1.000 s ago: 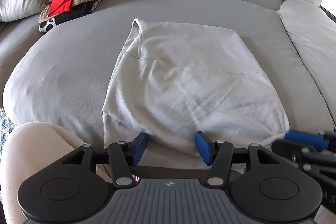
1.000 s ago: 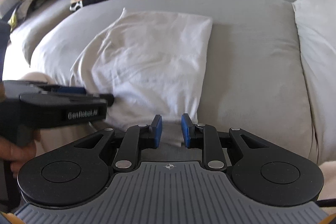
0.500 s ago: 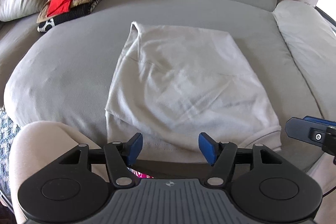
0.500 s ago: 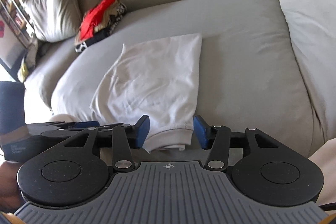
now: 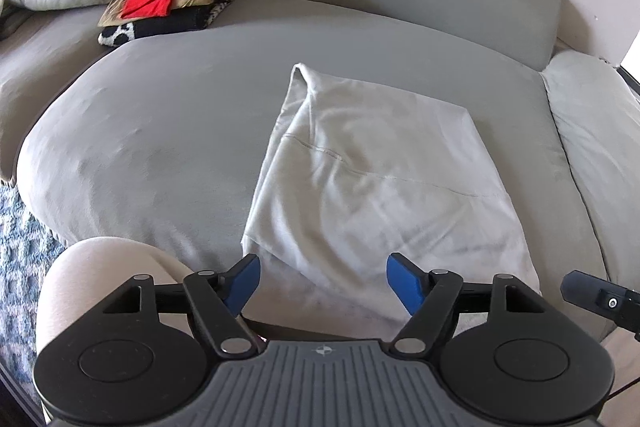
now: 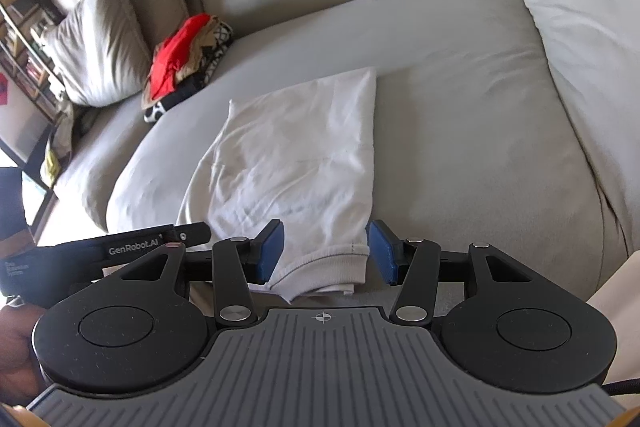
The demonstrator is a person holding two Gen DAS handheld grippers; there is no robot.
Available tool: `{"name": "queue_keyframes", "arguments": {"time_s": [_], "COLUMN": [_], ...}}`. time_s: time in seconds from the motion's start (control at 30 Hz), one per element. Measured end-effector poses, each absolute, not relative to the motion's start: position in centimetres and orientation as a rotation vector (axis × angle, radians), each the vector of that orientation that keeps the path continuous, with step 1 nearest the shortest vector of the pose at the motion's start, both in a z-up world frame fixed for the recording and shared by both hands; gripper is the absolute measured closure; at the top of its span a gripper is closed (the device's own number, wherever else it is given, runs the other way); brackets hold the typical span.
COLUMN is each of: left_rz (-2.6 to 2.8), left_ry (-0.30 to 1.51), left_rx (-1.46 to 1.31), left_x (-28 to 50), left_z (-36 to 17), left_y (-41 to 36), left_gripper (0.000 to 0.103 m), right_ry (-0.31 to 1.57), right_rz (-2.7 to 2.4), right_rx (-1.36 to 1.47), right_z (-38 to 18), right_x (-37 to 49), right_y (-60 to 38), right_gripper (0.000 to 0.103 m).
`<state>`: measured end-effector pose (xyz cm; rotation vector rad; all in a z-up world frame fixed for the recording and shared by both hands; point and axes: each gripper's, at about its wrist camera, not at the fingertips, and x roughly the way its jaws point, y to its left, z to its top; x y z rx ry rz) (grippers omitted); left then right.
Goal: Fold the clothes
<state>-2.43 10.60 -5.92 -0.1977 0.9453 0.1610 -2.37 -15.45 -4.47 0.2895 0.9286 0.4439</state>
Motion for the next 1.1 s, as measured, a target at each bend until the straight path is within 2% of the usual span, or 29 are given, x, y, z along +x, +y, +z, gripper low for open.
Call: {"name": "queue_keyframes", "arguments": {"time_s": [0.6,0.63,0.73,0.9,1.1], "left_rz": [0.109,0.100,0.080,0.092,0.040], "left_ry": [0.911,0.905,0.886,0.843,0.890], "left_rx": [-0.269,-0.286,-0.349,-0.492,-0.657], "left_x": [-2.0,-1.9,-1.4,-0.2,2.2], "left_z": [-5.9,-5.9,-5.7,-5.2,-7.0], "left_y": [12.2,12.6,14.3,18.9,23.4], "left_gripper": [0.028,0.027,0.025,0.016,0.015], "right_ry": [0.923,0.920,0.905,0.904,0.972], "right_rz": [0.446,0.446,0.442,0.434,0.430], "right_rx": [0.334,0.344,0.386,0.495,0.592], "right_z": [-4.2,-4.2,-4.1,-4.7,-7.2], "right_x": [-1.6,-1.4,-0.7,1.5,4.3], "right_y": [-15.7,-15.8,-16.3,-17.6,-18.2], "right_gripper": [0.049,0.048,0.033,0.032,0.034]}}
